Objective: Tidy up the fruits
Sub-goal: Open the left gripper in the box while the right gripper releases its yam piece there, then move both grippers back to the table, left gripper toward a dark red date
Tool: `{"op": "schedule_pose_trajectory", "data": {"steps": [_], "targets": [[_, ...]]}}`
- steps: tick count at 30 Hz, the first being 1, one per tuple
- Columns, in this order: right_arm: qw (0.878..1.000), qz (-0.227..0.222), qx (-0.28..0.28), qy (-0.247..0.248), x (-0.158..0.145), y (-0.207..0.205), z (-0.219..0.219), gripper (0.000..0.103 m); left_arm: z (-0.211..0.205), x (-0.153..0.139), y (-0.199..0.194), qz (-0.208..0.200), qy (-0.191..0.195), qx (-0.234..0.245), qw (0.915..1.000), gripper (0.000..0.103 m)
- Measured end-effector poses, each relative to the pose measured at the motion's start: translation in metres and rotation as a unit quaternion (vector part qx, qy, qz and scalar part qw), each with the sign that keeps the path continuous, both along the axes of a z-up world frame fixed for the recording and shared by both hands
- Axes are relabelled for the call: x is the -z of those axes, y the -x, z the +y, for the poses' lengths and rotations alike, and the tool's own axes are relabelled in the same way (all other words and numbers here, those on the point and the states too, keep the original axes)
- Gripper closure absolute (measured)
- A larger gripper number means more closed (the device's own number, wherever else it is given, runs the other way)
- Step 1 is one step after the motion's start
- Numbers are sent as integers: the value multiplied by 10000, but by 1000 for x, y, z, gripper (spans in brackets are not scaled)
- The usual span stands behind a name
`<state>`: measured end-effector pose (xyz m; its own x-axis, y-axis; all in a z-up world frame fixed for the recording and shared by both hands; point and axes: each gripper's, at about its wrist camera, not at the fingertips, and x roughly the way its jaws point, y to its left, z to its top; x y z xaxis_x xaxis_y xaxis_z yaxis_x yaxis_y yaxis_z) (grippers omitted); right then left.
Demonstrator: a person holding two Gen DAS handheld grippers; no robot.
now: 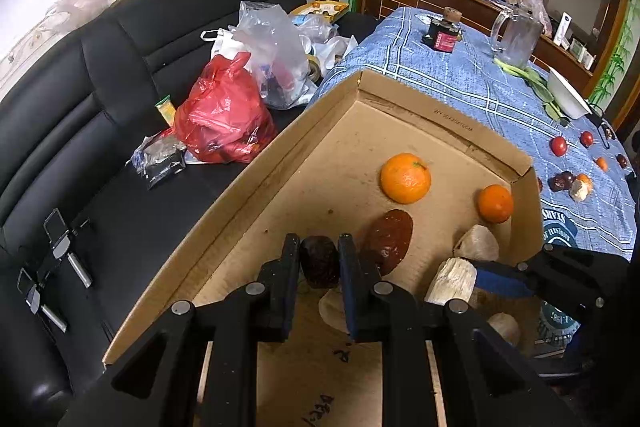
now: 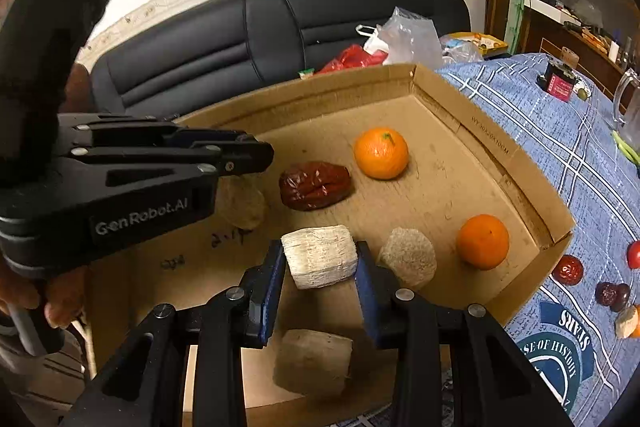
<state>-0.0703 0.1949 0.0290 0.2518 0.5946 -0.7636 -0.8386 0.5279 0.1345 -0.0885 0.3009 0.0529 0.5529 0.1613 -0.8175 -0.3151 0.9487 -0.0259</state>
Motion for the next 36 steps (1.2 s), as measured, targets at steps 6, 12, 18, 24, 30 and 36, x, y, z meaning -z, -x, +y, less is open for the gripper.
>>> {"op": "schedule_pose_trajectory", "data": {"steps": [6, 12, 18, 24, 30, 36], "targets": [[9999, 80, 71, -45, 3, -1, -3, 56, 1, 3, -2, 86, -25, -126, 9999, 70], [9995, 68, 178, -246, -8, 4, -17, 41, -3, -7, 5, -120, -220, -301, 9992, 27], [9980, -109, 490, -384, -25, 9, -47, 35, -19, -21, 9, -326, -285, -307, 9986, 24], [9920, -154, 1133, -541, -37, -1, -86, 32, -48, -38, 9, -678, -343, -250, 9968, 17], [9818, -252, 1788, -592, -43, -11, -129, 27, -95, -41, 0, -777, -284, 124, 9965, 16], [9692, -303, 2402, -461, -41, -18, -180, 26, -142, -39, -10, -833, -203, 540, 9948, 16]]}}
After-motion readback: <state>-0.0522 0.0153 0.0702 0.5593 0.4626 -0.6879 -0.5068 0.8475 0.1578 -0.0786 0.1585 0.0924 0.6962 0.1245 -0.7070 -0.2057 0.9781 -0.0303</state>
